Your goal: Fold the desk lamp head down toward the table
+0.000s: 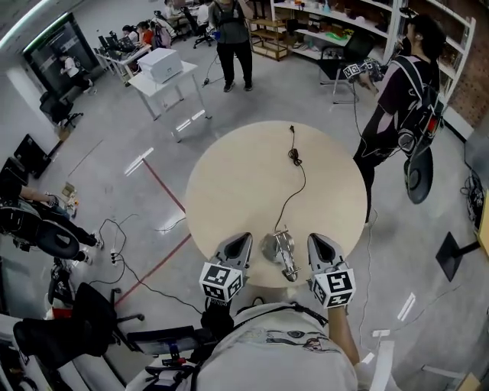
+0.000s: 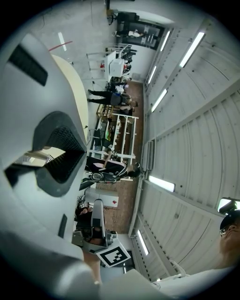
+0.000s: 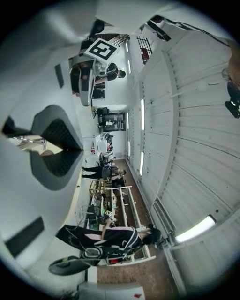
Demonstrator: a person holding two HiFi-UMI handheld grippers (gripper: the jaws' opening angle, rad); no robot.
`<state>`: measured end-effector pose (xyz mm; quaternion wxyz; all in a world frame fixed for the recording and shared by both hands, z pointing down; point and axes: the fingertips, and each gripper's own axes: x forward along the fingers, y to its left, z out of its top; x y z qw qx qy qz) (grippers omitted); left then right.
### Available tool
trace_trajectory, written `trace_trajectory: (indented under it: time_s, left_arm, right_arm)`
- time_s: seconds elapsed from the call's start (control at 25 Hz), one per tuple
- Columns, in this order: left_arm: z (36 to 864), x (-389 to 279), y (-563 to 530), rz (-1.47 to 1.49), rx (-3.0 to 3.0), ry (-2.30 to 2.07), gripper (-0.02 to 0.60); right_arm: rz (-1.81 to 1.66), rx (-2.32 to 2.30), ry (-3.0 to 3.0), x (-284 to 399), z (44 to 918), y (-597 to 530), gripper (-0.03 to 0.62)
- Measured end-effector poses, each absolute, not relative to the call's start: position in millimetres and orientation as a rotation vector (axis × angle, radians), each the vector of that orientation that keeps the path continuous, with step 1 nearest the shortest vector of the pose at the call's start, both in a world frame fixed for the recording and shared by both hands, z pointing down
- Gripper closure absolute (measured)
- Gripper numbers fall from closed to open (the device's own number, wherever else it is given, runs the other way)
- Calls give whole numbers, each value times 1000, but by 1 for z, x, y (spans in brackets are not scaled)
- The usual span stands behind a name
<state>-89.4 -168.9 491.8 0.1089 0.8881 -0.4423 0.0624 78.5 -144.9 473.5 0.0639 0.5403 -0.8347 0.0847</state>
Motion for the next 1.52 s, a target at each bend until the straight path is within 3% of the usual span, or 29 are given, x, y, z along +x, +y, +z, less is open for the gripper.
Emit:
trace_trajectory:
  time_s: [1.52]
  left_arm:
    - [467,-73,-172,129,2666,-1293,580]
  right_arm:
    - [178,1688,-2541,87,435,-150,589]
